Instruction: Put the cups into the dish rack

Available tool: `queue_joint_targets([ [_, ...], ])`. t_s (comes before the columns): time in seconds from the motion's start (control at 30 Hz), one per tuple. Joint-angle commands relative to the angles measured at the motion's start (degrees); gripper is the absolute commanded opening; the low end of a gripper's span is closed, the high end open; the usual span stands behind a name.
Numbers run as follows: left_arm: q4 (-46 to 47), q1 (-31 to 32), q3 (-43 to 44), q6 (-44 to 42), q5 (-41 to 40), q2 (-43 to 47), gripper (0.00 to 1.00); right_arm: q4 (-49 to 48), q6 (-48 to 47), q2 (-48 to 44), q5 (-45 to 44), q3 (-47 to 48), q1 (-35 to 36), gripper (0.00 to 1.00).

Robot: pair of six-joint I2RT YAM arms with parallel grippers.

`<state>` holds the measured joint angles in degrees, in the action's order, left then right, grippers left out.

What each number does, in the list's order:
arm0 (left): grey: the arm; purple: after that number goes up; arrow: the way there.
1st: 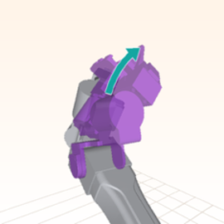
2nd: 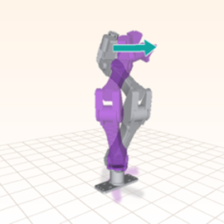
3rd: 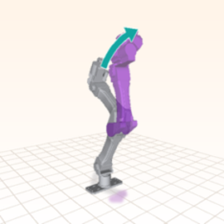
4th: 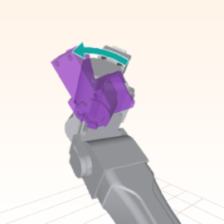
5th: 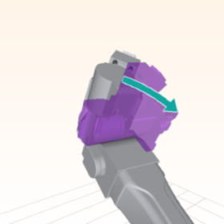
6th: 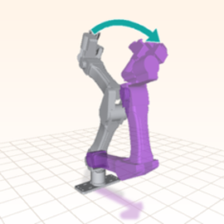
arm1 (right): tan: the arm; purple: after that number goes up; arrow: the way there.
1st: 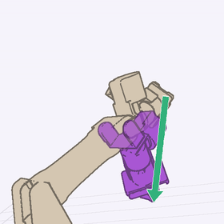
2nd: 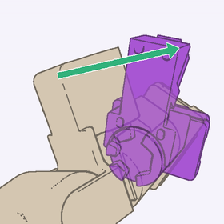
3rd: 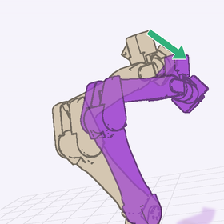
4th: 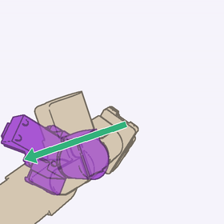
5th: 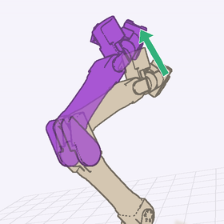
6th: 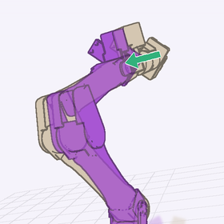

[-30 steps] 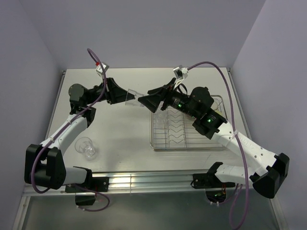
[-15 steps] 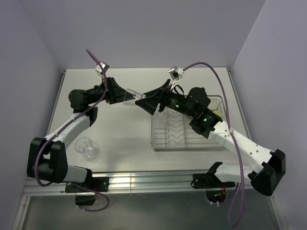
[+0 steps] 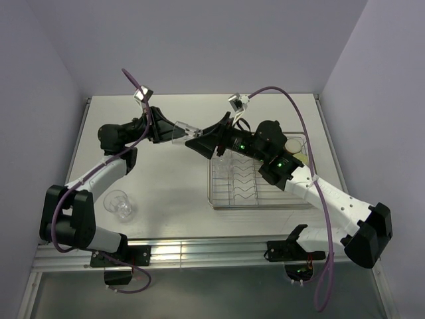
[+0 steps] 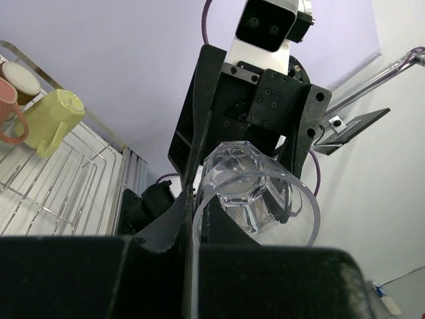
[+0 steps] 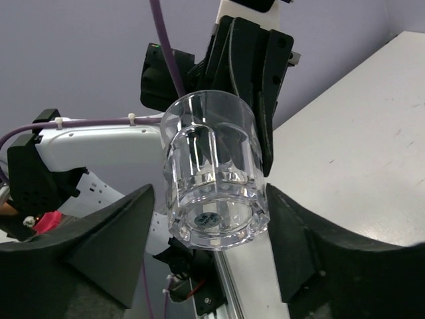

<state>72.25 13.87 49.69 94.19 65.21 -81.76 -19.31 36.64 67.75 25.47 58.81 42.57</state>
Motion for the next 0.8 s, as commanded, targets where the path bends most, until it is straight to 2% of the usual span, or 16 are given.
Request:
queue_joint_targets([
  [0.0,5.8,0.28,0.49,1.78,-1.75,-0.25,0.0,-2.84,0.27,0.11,1.24,1.66,-0.2,0.71],
  [0.07,5.97,0.28,0.41,1.96,-1.93,-0.6,0.0,-2.58,0.45,0.37,1.51,2.01,-0.12,0.63],
  [0.1,6.24,0.37,0.41,2.13,-2.1,-0.68,0.0,-2.05,0.36,0.46,1.51,2.19,-0.2,0.51],
  [0.17,6.41,0.37,0.58,2.31,-2.19,-0.77,0.0,-1.52,0.27,0.63,1.07,2.54,-0.2,0.4],
  [0.2,6.5,0.37,0.67,2.31,-2.02,-0.77,0.0,-1.0,0.18,0.55,0.89,2.54,-0.12,0.31],
  [0.3,3.62,0.46,0.84,-0.04,-1.84,-0.07,0.1,-0.2,0.1,0.11,-0.86,2.54,-0.2,0.19],
  [0.43,-4.72,0.28,0.85,-4.88,-2.02,2.29,0.23,1.55,-0.52,-1.91,-4.64,1.84,-0.29,0.13],
  [0.6,-11.69,-1.38,0.32,-10.51,-2.72,5.37,0.43,3.84,-1.13,-5.51,-9.39,0.26,-1.17,0.09],
  [0.77,-13.27,-6.74,-1.17,-9.73,-2.72,7.57,0.45,11.63,-3.06,-9.56,-13.16,0.69,-1.87,0.09],
])
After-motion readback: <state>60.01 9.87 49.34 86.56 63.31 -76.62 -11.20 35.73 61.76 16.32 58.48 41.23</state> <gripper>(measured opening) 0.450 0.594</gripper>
